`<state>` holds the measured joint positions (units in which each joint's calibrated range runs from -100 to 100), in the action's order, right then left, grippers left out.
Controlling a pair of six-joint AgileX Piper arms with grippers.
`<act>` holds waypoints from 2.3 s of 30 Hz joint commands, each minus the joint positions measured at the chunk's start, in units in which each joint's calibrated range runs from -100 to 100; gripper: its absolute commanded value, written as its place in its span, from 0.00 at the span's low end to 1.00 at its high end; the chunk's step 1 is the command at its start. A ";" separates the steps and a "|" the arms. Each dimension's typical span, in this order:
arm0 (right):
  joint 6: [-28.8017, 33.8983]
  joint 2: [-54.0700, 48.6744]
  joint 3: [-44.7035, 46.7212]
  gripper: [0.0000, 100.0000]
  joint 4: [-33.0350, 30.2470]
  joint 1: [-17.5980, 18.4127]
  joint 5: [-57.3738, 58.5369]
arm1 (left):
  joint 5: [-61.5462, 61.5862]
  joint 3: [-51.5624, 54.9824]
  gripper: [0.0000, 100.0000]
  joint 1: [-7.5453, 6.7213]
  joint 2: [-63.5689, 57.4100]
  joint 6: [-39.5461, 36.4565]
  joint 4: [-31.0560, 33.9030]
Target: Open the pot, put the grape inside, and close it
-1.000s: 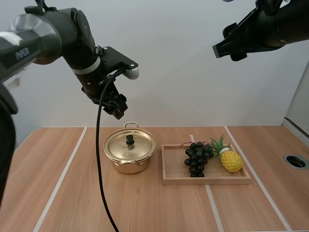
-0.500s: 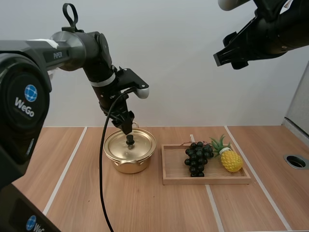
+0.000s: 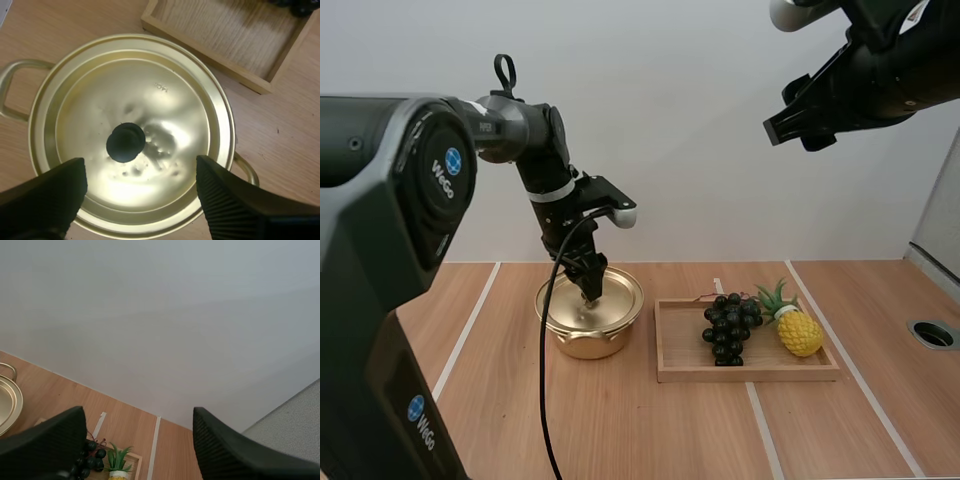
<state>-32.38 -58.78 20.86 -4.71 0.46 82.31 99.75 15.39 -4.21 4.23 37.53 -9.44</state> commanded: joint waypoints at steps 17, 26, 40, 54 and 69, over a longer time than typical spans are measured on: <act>-0.44 -0.65 -0.42 1.00 0.53 -0.17 0.91 | 0.25 -9.44 1.00 -0.18 9.29 -0.08 -3.30; -0.44 -0.65 -0.42 1.00 0.53 -0.17 0.91 | 0.25 -9.44 1.00 -0.18 12.03 -0.58 -0.94; -0.44 -0.65 -0.42 1.00 0.53 -0.17 0.91 | 0.25 -9.44 1.00 -0.18 12.19 -1.15 0.35; -0.44 -0.65 -0.42 1.00 0.53 -0.17 0.91 | 0.25 -9.44 0.02 -0.18 12.19 -1.99 1.13; -0.44 -0.65 -0.42 1.00 0.53 -0.17 0.91 | 0.25 -12.99 0.00 -0.18 7.64 -4.11 1.35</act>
<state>-32.40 -58.78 20.86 -4.66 0.46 83.19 100.00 4.56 -4.35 14.63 34.89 -9.20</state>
